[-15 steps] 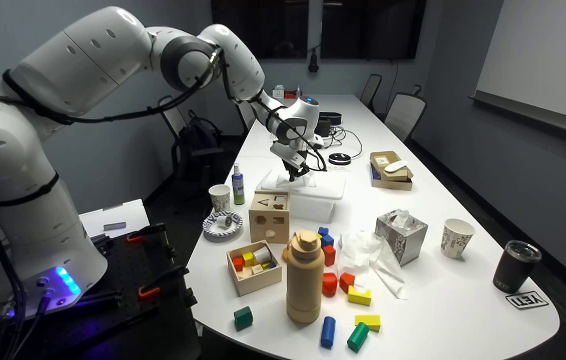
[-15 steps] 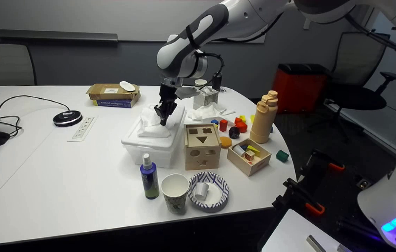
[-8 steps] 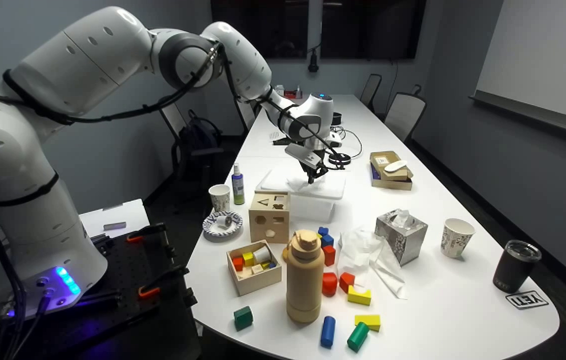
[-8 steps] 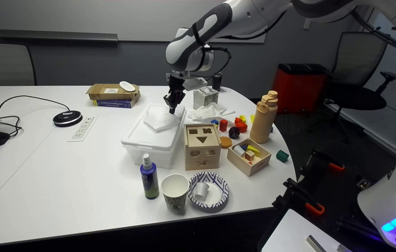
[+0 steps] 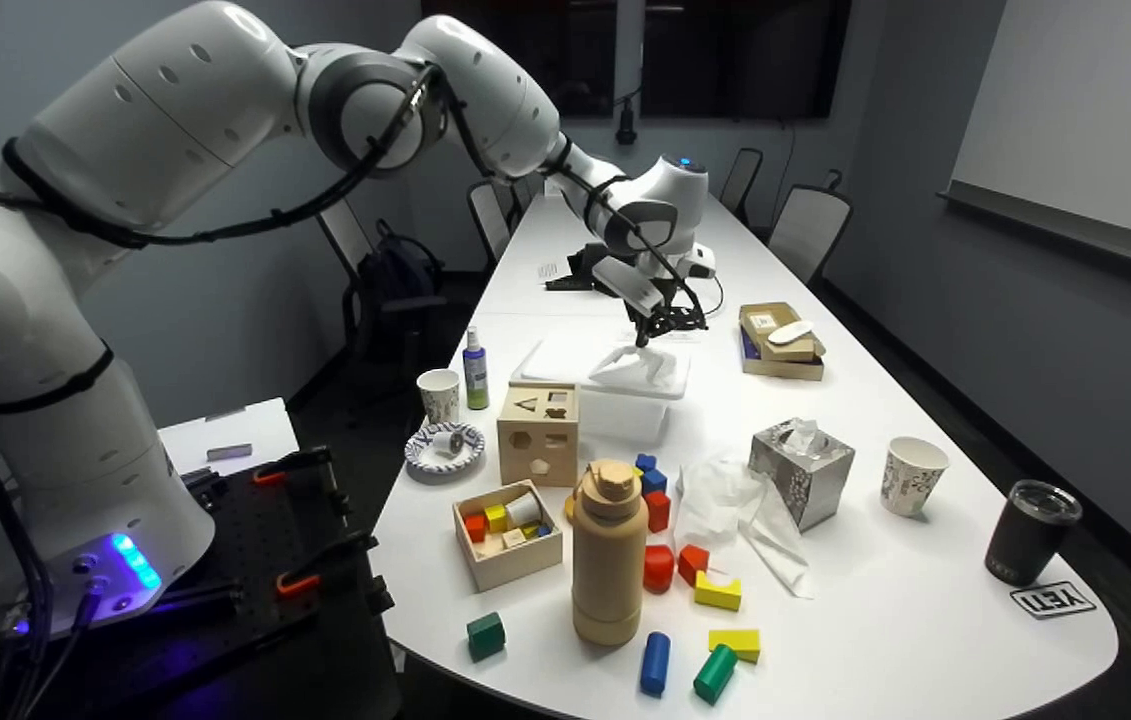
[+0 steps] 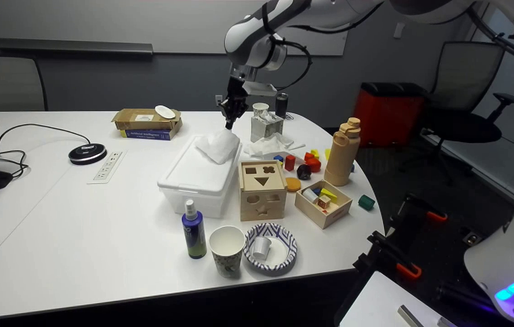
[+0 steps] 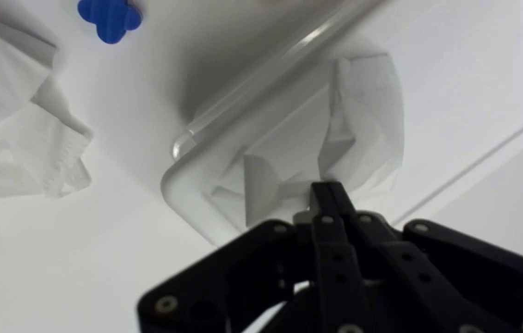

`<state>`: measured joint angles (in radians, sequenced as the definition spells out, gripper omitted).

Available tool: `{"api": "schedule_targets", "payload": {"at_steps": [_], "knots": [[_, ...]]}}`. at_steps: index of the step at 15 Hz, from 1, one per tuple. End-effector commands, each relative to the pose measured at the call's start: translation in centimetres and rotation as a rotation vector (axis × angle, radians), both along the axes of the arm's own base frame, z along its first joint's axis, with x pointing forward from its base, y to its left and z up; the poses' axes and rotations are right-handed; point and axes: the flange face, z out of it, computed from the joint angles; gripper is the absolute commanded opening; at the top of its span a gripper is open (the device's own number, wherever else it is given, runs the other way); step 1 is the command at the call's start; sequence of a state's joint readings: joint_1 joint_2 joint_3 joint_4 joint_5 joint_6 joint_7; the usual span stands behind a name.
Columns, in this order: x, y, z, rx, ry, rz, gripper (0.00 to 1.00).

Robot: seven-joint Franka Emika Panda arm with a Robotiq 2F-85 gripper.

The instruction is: Use the napkin to wipe the white lid on the lunchbox

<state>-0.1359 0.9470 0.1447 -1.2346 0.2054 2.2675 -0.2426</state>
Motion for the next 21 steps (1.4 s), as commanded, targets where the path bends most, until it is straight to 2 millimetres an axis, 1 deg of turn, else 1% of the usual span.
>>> {"api": "schedule_targets", "payload": {"at_steps": [1, 2, 4, 5, 7, 8, 10, 12, 14, 17, 21], "knots": [[-0.8, -2.6, 6.4, 0.049, 0.055, -0.074, 0.0], [-0.9, -3.9, 7.8, 0.043, 0.056, -0.102, 0.0], [-1.1, -7.5, 10.3, 0.016, 0.044, -0.182, 0.0], [-1.3, -9.8, 10.9, -0.004, 0.035, -0.234, 0.0], [-1.5, -14.0, 11.4, -0.044, 0.012, -0.327, 0.0], [-1.9, -16.1, 11.0, -0.056, 0.018, -0.373, 0.0], [-2.3, -19.1, 9.8, -0.073, 0.02, -0.444, 0.0], [-2.8, -21.0, 8.3, -0.082, 0.042, -0.5, 0.0], [-3.4, -22.2, 6.3, -0.091, 0.088, -0.548, 0.0], [-4.0, -23.1, 3.4, -0.099, 0.133, -0.599, 0.0], [-3.4, -24.1, 0.1, -0.116, 0.12, -0.587, 0.0]]}}
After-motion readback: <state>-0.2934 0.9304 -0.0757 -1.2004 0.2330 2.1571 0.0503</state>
